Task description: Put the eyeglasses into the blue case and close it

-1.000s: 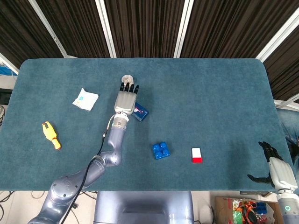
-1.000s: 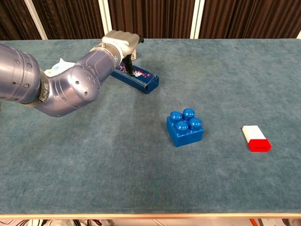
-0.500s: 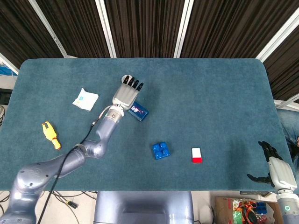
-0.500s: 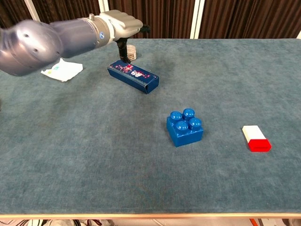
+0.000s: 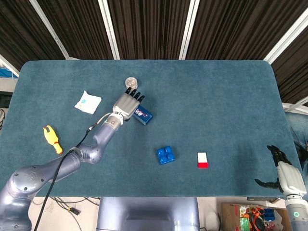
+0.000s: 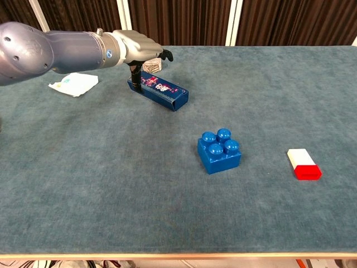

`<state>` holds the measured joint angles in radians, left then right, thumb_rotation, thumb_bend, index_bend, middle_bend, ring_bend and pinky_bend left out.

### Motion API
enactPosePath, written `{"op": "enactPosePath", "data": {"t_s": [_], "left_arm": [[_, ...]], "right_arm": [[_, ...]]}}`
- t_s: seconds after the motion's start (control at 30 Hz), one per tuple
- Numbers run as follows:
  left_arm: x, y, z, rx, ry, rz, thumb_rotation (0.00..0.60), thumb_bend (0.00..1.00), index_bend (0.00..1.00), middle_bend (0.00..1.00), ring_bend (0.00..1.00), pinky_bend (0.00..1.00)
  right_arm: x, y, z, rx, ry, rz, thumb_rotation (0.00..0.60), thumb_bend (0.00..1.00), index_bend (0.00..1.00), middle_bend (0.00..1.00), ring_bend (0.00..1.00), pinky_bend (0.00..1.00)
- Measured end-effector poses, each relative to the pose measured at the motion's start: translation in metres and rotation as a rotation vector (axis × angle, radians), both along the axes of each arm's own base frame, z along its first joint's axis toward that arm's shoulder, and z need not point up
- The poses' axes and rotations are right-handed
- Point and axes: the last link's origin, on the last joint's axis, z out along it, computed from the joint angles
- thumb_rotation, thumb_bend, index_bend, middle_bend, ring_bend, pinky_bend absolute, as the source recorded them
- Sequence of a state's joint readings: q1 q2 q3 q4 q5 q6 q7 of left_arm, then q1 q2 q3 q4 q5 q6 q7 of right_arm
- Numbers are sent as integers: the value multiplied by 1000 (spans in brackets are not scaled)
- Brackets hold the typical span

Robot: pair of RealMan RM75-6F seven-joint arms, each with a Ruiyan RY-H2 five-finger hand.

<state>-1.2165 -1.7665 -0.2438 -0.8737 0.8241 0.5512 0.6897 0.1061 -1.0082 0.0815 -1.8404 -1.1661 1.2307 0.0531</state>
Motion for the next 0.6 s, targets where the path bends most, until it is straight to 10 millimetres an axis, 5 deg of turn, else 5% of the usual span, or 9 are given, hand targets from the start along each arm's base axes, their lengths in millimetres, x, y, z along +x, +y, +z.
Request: {"op": "enactPosePath", "data": {"t_s": [0.6], "left_arm": [[7,2,-28,-25,5,-2,600,208,101,189,0,50]], "right_arm": [[0,0,1,8,-20,-12,600,125,0,0,0,173]]}}
